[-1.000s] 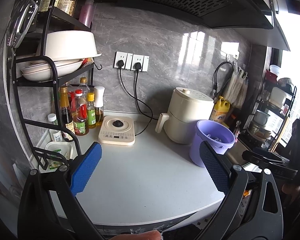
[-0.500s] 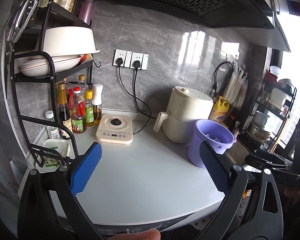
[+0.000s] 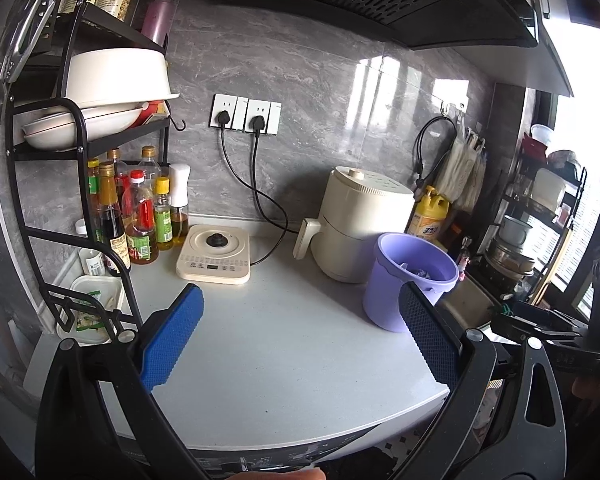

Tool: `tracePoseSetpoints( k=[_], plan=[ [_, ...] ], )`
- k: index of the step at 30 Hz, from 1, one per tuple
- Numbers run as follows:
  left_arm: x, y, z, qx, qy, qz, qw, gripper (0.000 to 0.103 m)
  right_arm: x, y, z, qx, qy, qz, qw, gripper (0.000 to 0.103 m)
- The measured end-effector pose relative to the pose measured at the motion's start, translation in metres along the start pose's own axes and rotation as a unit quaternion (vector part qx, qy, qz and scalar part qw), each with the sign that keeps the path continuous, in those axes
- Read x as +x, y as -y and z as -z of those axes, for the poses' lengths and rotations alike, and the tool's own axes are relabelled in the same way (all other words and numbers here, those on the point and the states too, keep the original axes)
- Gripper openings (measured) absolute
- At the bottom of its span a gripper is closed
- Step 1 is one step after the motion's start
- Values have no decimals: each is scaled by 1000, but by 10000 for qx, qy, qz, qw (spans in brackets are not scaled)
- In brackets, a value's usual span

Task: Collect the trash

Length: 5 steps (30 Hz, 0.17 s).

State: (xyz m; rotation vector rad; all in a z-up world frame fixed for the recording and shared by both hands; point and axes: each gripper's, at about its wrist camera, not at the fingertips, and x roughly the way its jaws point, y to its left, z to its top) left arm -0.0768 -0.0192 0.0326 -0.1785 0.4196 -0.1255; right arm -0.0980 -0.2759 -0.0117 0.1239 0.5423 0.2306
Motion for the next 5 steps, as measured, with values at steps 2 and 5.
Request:
tracePoseSetpoints(
  k=[2, 5],
  plan=[
    [1, -1, -1, -57, 31, 59, 10000, 97, -1, 4, 1, 22, -7, 44, 10000, 95],
    [7, -2, -2, -96, 33, 137, 9999, 97, 0, 8, 1, 56, -17, 95, 9999, 95]
  ],
)
